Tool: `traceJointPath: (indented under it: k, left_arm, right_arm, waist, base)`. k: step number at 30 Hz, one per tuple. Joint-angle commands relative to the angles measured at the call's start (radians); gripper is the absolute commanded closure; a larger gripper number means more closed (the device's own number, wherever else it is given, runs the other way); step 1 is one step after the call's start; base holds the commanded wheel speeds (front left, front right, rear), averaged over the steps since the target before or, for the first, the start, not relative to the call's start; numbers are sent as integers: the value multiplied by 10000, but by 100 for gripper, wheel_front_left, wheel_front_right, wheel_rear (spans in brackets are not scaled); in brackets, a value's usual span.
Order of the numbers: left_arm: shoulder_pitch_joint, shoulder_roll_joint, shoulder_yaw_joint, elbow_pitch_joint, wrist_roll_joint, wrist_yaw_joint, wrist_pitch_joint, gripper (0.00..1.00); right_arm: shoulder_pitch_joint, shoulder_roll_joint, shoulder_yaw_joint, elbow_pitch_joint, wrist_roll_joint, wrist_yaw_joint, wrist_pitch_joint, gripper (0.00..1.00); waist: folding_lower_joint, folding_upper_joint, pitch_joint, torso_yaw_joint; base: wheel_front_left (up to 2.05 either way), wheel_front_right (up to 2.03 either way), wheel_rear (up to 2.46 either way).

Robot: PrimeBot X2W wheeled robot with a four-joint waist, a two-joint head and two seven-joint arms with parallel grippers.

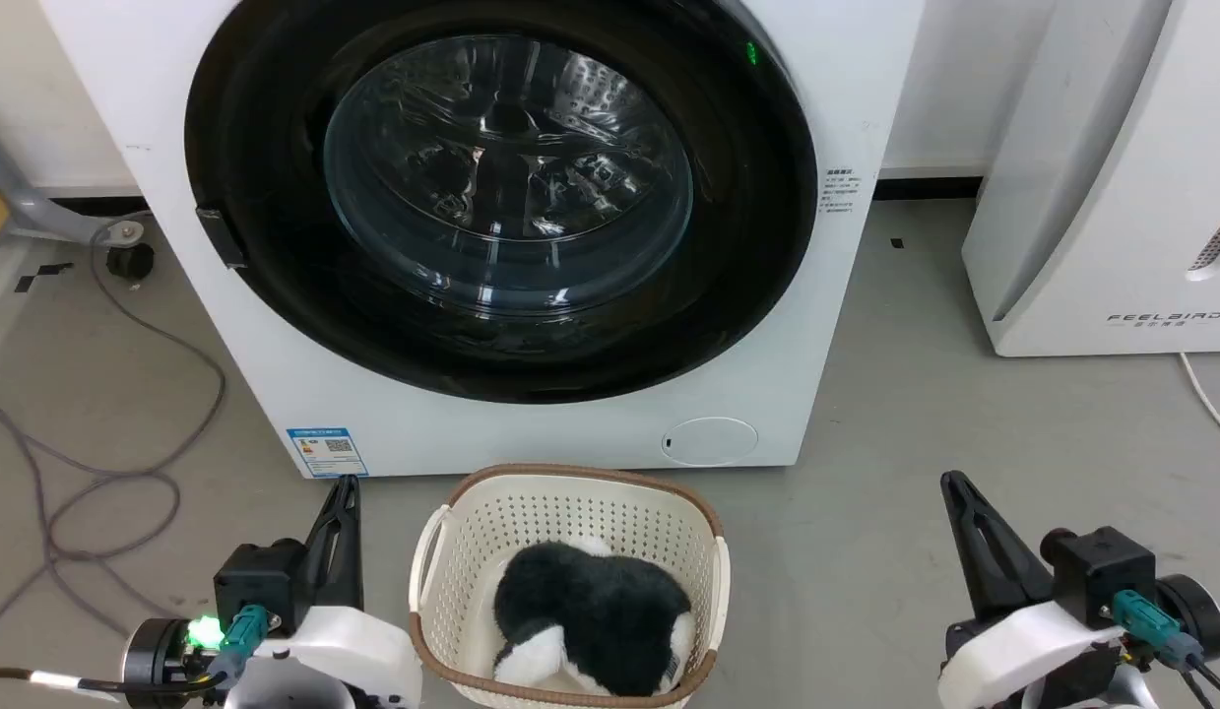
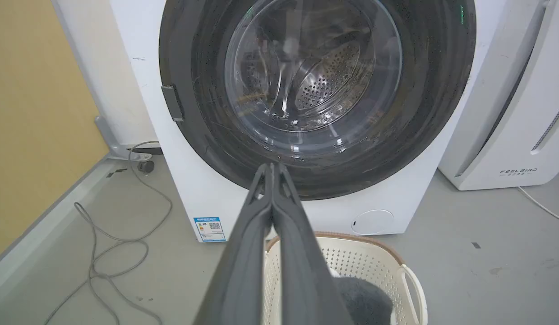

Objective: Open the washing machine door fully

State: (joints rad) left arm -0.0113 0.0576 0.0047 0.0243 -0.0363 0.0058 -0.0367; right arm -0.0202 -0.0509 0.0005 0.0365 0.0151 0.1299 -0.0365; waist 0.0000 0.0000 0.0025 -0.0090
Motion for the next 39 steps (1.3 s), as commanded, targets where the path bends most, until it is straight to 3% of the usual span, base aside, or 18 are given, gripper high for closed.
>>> traceJointPath:
  k: [1,25,26,36,37,38,39]
  left_arm:
    - [98,-9,-30,-78,125,-29,42,100]
    - [3,-79,-23,-188,333,-15,362,100]
    - [3,-79,-25,-183,331,-14,360,0]
    - [-49,-78,-153,117,216,-70,156,0]
    - [-57,-78,-166,152,205,-74,134,0]
    - [-65,-78,-178,185,195,-79,112,0]
    - [-73,-78,-191,219,183,-84,90,0]
  right_arm:
    - [128,6,-5,-103,-99,7,39,100]
    - [129,0,2,-303,-63,0,349,100]
    - [130,0,0,-300,-59,0,346,0]
    - [151,1,-23,-46,94,1,144,0]
    - [151,1,-27,-14,109,1,123,18]
    - [149,1,-30,18,126,1,101,100]
    - [147,1,-32,50,142,1,80,100]
  waist:
    - [0,0,-2,7]
    - [0,0,-25,90]
    - [0,0,-25,90]
    - [0,0,-27,82]
    - [0,0,-27,82]
    - [0,0,-27,82]
    - [0,0,-27,82]
  base:
    - [0,0,0]
    - [0,0,0]
    - [0,0,0]
    - [0,0,0]
    - [0,0,0]
    - [0,0,0]
    - [0,0,0]
